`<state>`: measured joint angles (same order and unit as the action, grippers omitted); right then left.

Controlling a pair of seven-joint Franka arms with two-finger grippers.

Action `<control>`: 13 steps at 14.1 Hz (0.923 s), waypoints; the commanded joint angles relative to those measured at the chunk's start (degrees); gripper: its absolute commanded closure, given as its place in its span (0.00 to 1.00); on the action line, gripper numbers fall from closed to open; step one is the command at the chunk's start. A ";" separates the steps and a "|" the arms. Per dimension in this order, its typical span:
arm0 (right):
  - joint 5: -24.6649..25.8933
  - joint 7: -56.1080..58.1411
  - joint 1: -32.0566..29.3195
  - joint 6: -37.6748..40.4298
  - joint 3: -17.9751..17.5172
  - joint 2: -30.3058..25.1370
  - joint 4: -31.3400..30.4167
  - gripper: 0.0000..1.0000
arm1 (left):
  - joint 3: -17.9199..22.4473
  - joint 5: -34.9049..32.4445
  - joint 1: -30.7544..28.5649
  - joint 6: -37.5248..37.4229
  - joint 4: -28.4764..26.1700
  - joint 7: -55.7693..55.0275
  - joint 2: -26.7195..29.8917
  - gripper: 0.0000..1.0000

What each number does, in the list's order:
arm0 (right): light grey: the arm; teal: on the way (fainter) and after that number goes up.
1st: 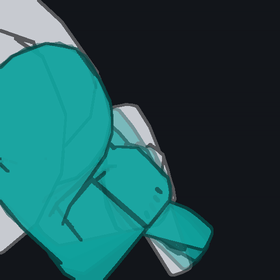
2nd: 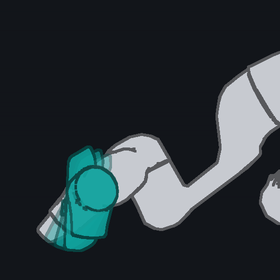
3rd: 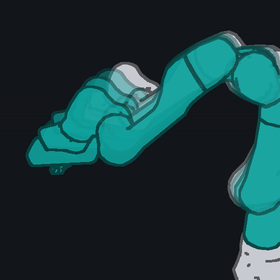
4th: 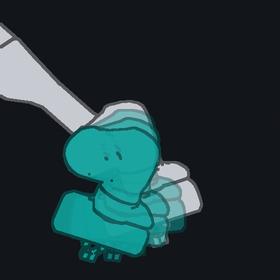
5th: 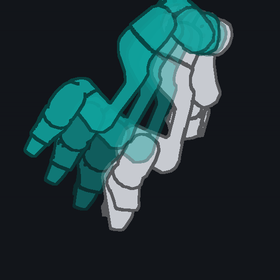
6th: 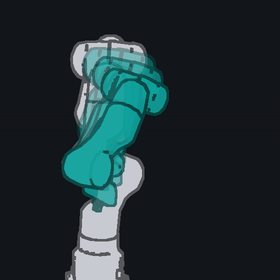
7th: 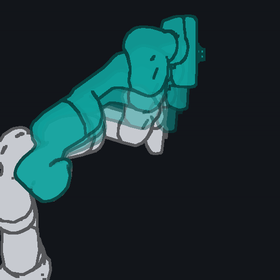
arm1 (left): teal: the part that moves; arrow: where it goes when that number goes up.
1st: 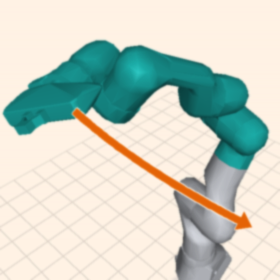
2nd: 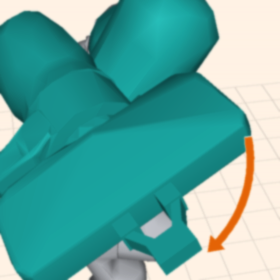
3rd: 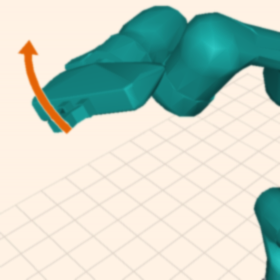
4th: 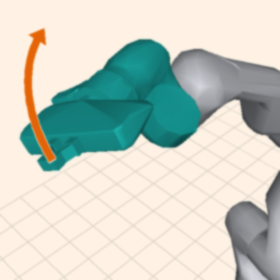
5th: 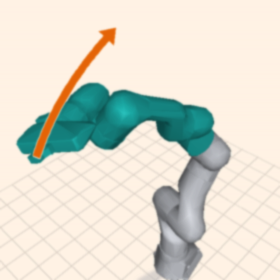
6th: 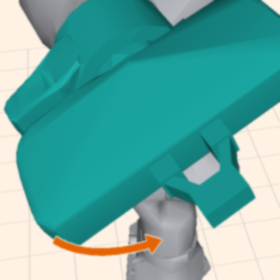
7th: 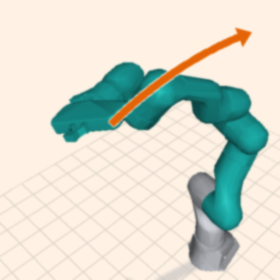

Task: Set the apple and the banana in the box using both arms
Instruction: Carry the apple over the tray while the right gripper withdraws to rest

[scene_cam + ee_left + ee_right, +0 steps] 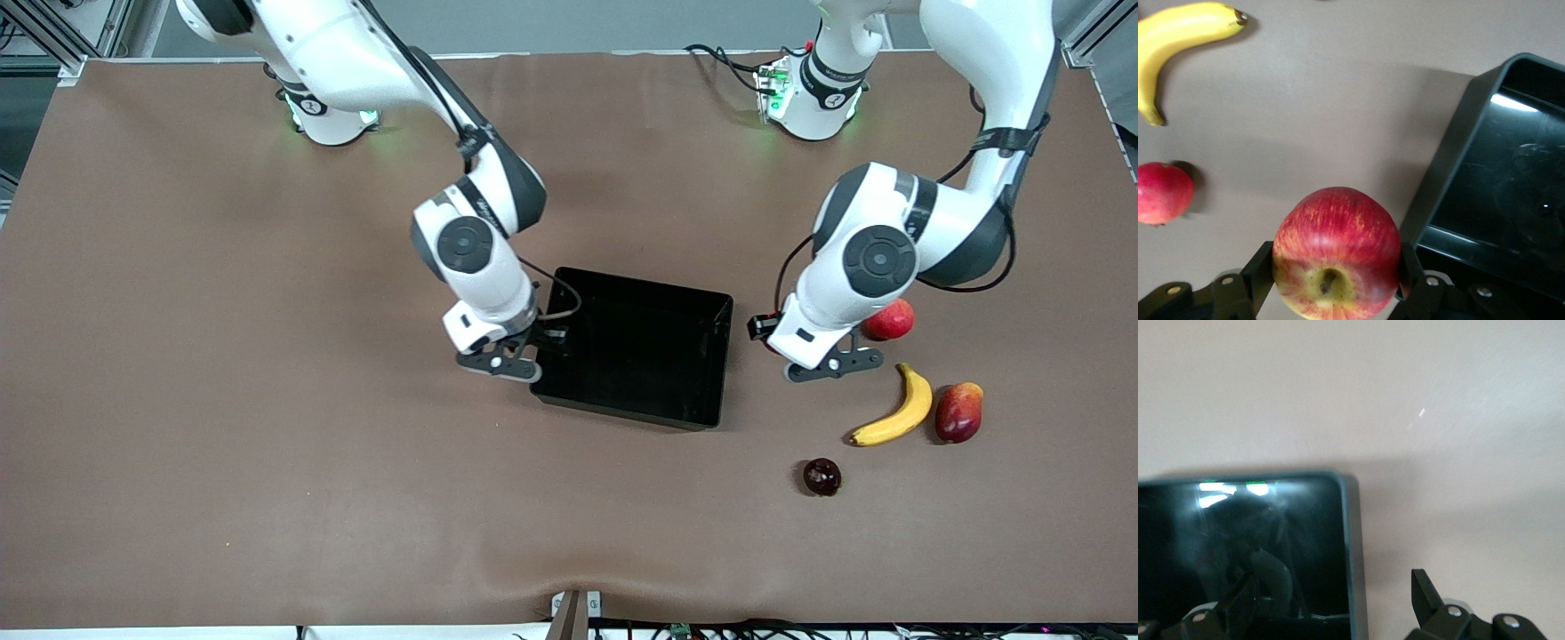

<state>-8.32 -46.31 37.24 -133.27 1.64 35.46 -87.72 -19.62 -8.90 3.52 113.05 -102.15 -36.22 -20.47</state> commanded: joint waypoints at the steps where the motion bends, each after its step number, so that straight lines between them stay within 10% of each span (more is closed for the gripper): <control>1: -0.73 2.96 -3.57 4.32 -0.67 -4.96 -1.23 0.00 | -0.07 -0.42 1.31 -1.08 2.65 -2.80 -1.85 1.00; 13: -0.82 31.87 -23.08 24.01 -0.67 -15.24 -2.28 0.00 | -0.07 -0.42 8.96 -0.99 8.72 -15.89 -6.25 1.00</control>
<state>-8.34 -18.69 17.33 -111.17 1.96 23.23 -87.83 -19.75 -8.90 11.09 113.06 -95.81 -49.70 -25.17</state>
